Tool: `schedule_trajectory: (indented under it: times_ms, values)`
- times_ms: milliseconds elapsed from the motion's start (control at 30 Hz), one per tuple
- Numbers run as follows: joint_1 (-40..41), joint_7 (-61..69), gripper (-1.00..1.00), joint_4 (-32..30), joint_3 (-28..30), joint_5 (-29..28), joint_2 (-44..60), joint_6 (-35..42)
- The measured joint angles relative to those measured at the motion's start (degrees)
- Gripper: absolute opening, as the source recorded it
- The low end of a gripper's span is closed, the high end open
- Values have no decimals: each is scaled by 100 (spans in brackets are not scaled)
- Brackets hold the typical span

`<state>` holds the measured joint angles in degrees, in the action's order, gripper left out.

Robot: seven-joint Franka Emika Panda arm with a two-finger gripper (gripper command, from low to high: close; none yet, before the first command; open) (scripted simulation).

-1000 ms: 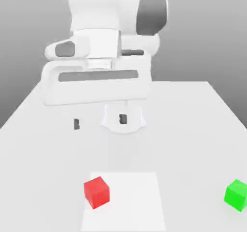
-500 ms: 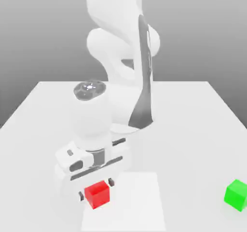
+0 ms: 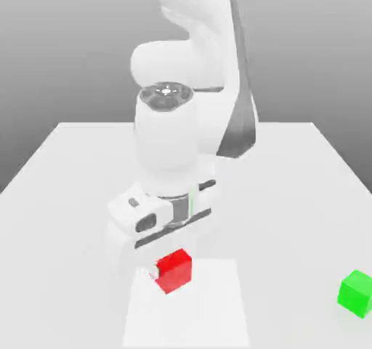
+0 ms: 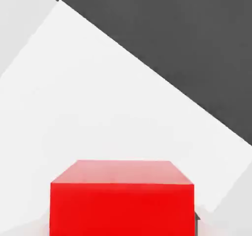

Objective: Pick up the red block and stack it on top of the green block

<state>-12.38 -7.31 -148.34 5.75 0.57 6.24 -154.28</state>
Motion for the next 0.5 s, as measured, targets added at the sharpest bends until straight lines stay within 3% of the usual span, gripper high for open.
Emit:
schedule_trajectory:
  times_ms: [300,433,467,500]
  values:
    - [-1477,-1220,-100,1024,-1193,-279,409,609]
    - [-1789,-1530,-100,1228,-1231,-521,1187,34]
    - [-1813,-1557,100,1238,-1216,-552,1295,-62]
    - [-1813,-1557,100,1238,-1216,-552,1295,-62]
